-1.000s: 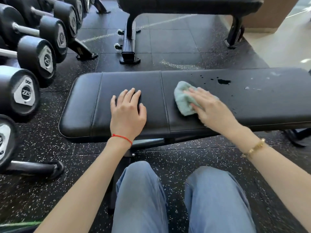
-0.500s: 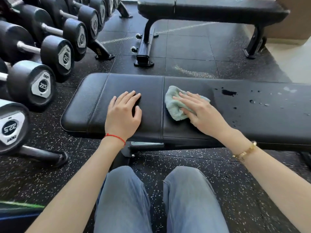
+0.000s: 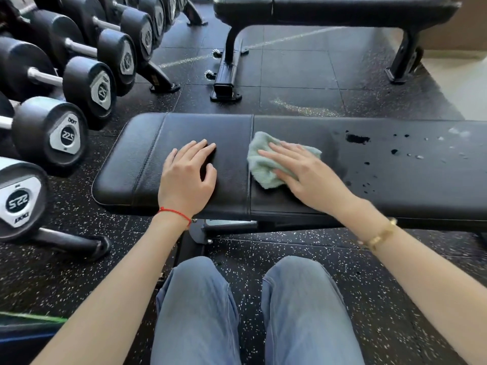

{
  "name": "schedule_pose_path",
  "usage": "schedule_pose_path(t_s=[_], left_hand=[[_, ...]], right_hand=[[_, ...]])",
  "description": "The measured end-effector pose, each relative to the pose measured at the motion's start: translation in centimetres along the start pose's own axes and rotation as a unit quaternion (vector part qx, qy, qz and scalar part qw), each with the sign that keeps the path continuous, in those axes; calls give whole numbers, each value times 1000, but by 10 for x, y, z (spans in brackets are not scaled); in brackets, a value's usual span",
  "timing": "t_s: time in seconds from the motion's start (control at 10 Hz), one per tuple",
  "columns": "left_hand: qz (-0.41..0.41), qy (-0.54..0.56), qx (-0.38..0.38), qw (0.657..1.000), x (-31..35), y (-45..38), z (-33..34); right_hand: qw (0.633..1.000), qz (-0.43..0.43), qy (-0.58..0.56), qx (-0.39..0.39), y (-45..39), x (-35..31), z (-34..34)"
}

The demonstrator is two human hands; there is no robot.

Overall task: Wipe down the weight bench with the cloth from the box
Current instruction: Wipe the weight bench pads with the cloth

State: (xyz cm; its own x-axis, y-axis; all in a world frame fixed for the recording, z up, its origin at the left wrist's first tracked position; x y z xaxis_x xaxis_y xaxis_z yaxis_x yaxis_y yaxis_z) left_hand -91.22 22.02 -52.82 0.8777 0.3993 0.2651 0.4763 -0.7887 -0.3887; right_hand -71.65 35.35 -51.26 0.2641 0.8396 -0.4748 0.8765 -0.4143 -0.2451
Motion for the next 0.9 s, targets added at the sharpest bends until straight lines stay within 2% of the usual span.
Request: schedule_pose_path(t_s=[0.1,0.2,0.3,0.4,0.5,0.6,0.7,0.8,0.9], left_hand=[[2,2,2,1000,0,0,-1],[1,5,4,1000,0,-1,0],[0,7,5,1000,-1,-1,1],[0,6,2,1000,0,-1,0],[3,6,2,1000,1,0,-1],[3,5,0,1000,1,0,-1],[3,3,2,1000,2,-1,0],[0,1,2,1000,1,-1,1],[3,-3,1,1000,0,0,0]], right_hand=[[995,86,34,37,-5,43,-28],[983,162,64,61,-47,64,-34],[990,120,55,48,-60,29,-2],[999,37,14,11,-19,-15,13],[1000,8,15,-12,36,-24,4],[996,73,43,28,49,12,-20],[981,162,72,81,11,39,-31],[990,113,68,58,-18,2,7],[998,38,36,25,5,-41,27]])
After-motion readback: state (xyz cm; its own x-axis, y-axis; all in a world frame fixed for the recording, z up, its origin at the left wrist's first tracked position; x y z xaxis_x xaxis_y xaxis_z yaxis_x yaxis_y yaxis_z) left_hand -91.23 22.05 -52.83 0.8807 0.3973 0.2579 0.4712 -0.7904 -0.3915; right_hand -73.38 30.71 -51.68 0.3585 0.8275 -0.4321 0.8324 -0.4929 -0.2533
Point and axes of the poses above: each hand's wrist, its own y-axis away from the middle knuckle, its own z-axis out of the palm, x = y × z, the point moved 5 cm from there along -y, towards the middle knuckle, and after that the axes turned 6 degrees about -y, right-handed, at the moved point
